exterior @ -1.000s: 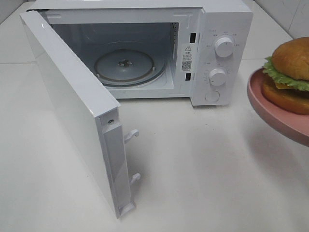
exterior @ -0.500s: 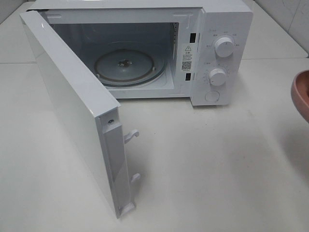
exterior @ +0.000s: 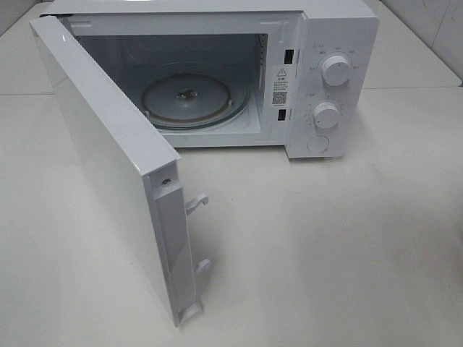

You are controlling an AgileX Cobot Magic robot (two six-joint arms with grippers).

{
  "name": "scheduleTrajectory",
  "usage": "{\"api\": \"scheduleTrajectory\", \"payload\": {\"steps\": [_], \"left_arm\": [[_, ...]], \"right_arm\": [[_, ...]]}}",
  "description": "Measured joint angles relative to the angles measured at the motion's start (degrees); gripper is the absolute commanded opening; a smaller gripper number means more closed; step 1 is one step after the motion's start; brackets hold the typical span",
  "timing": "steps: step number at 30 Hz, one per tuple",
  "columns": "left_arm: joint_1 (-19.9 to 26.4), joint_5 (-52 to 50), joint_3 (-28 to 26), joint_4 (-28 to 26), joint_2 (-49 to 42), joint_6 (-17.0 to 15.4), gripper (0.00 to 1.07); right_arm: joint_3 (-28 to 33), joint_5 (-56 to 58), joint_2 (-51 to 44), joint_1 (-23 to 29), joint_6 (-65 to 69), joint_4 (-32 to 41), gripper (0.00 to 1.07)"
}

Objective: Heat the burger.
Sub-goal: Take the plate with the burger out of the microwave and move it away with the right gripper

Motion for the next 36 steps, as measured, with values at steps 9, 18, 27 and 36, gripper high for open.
{"api": "scheduleTrajectory", "payload": {"steps": [9, 18, 27, 36], "left_arm": [[0.0, 0.0, 0.0, 0.0, 0.0, 0.0, 1.01], [0.0, 0.0, 0.0, 0.0, 0.0, 0.0, 1.01], [0.0, 0.0, 0.0, 0.0, 0.0, 0.0, 1.01], [0.0, 0.0, 0.0, 0.0, 0.0, 0.0, 1.01]], "right_arm": [[-1.9, 0.1, 6.6, 0.0, 11.1, -0.5, 0.00], [-7.3, 2.9, 18.2, 0.0, 28.0, -2.2, 0.00], [-9.5, 2.5, 29.0, 0.0, 38.6, -3.0, 0.00], [-9.5, -0.6, 35.5, -1.4, 43.8, -3.3, 0.01]]}}
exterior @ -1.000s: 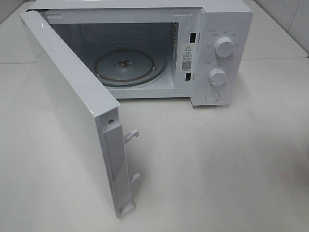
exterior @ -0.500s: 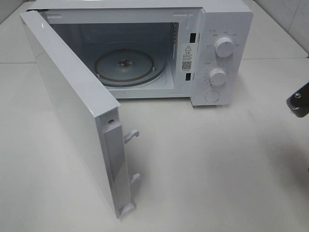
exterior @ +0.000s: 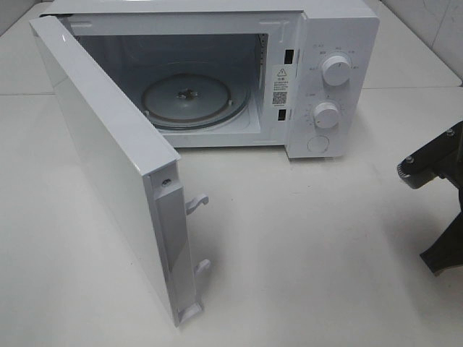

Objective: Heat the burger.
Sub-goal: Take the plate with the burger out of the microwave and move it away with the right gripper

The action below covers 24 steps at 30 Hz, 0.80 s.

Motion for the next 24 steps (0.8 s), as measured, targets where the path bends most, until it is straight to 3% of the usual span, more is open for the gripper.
{"api": "scheduleTrajectory", "payload": {"steps": [9, 16, 24], "left_arm": [[0.0, 0.0, 0.0, 0.0, 0.0, 0.0, 1.01], [0.0, 0.0, 0.0, 0.0, 0.0, 0.0, 1.01], [0.0, 0.0, 0.0, 0.0, 0.0, 0.0, 1.01]], "right_arm": [[-0.2, -5.5, 7.8, -7.4, 2.9, -0.5, 0.02], [-0.3, -8.7, 10.6, -10.0, 5.4, -1.8, 0.03], [-0.3, -10.9, 14.4, -11.9, 7.7, -3.1, 0.13]]}}
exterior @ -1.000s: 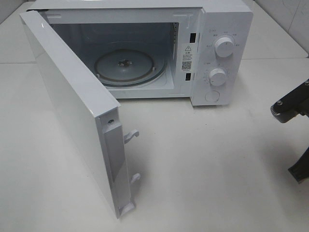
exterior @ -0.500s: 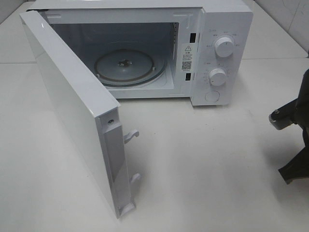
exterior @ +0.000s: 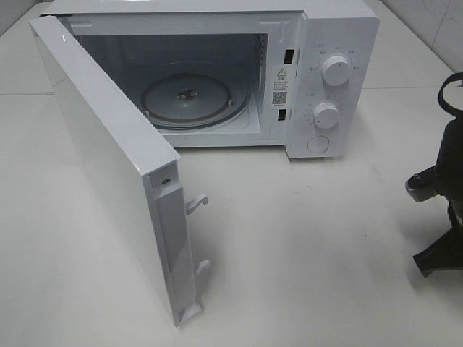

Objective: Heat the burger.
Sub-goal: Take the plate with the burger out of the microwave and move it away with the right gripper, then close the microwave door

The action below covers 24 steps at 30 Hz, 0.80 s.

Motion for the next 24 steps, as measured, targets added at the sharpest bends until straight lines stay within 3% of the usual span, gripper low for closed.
{"api": "scheduleTrajectory", "payload": {"steps": [9, 19, 22, 24], "left_arm": [[0.0, 0.0, 0.0, 0.0, 0.0, 0.0, 1.01], [0.0, 0.0, 0.0, 0.0, 0.0, 0.0, 1.01], [0.0, 0.0, 0.0, 0.0, 0.0, 0.0, 1.01], [0.0, 0.0, 0.0, 0.0, 0.0, 0.0, 1.01]], "right_arm": [[-0.1, 0.6, -1.0, -0.1, -1.7, 0.7, 0.42], [-1.6, 0.9, -12.0, -0.1, -8.4, 5.8, 0.44], [-1.7, 0.1, -17.9, -0.1, -15.4, 10.5, 0.49], [-1.7, -1.3, -22.5, -0.1, -22.9, 15.8, 0.62]]}}
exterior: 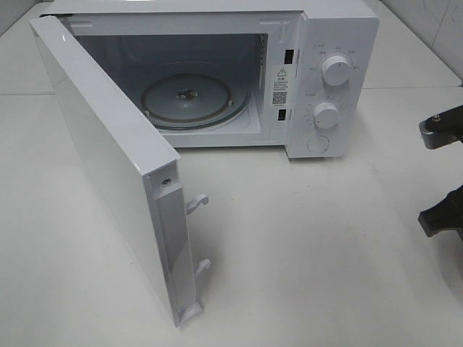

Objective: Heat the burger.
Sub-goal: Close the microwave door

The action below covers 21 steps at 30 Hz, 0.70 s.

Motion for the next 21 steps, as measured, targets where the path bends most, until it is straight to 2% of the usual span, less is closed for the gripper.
{"api": "scheduleTrajectory", "payload": {"steps": [1, 2, 3, 4, 6, 9, 11, 14, 21], "left_arm": [[0.0, 0.0, 0.0, 0.0, 0.0, 0.0, 1.01], [0.0, 0.0, 0.0, 0.0, 0.0, 0.0, 1.01], [0.0, 0.0, 0.0, 0.0, 0.0, 0.0, 1.01], [0.0, 0.0, 0.0, 0.0, 0.0, 0.0, 1.01], [0.0, 0.0, 0.0, 0.0, 0.0, 0.0, 1.01], [0.0, 0.0, 0.0, 0.0, 0.0, 0.0, 1.01], [0.0, 0.0, 0.0, 0.0, 0.0, 0.0, 1.01], [0.0, 0.0, 0.0, 0.0, 0.0, 0.0, 1.01], [0.0, 0.0, 0.0, 0.0, 0.0, 0.0, 1.01]], "right_arm": [[0.0, 0.0, 0.0, 0.0, 0.0, 0.0, 0.62], [0.0, -0.2, -1.5, 0.0, -2.0, 1.5, 0.71], [0.0, -0.6, -4.6, 0.0, -6.9, 5.4, 0.76], [0.0, -0.6, -4.6, 0.0, -6.9, 5.4, 0.76], [0.0, -0.7, -8.1, 0.0, -12.7, 10.4, 0.84], [0.0, -0.6, -9.3, 0.0, -14.3, 12.0, 0.84], [0.0, 1.0, -14.2, 0.0, -18.5, 16.8, 0.81], [0.0, 2.3, -18.2, 0.0, -20.1, 19.2, 0.79], [0.0, 6.9, -26.6, 0.0, -21.2, 20.2, 0.77]]}}
